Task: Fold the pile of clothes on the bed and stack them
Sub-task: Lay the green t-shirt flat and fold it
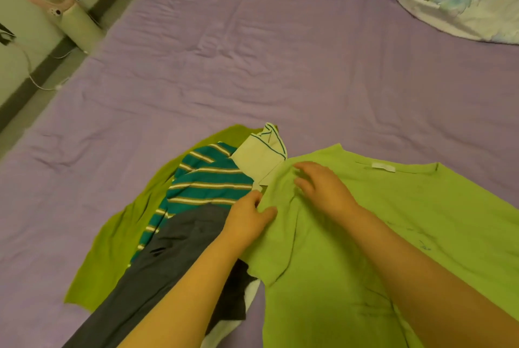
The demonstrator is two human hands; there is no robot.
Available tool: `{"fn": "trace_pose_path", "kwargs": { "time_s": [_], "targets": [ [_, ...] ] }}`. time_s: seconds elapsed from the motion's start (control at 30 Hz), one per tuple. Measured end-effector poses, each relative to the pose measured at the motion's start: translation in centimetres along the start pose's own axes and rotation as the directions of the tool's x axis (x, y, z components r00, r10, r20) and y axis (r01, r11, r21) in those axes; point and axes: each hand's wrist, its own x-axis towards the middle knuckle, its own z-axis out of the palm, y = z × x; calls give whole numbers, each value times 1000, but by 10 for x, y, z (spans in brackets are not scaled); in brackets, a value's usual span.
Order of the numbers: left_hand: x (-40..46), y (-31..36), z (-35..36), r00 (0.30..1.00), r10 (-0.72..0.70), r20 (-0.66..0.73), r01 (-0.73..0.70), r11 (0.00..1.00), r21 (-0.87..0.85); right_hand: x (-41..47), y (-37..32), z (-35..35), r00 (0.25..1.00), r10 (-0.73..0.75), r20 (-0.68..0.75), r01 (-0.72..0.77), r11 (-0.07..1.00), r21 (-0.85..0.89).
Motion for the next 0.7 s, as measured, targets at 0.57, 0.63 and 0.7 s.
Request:
{"fn": "trace_pose_path", "kwargs": {
  "time_s": [0.57,0.63,0.7],
  "targets": [
    [28,-22,-87,931,43,362,13,988,-151,60,-19,-16,946,211,245,-315,769,557],
    [23,-24,-89,908,39,416,72,966,-247,59,-23,-17,948,237,212,-317,755,574],
    [18,-29,-85,899,48,434,80,959,-271,58,-25,-14,940,277,198,-339,703,625]
  ]
}}
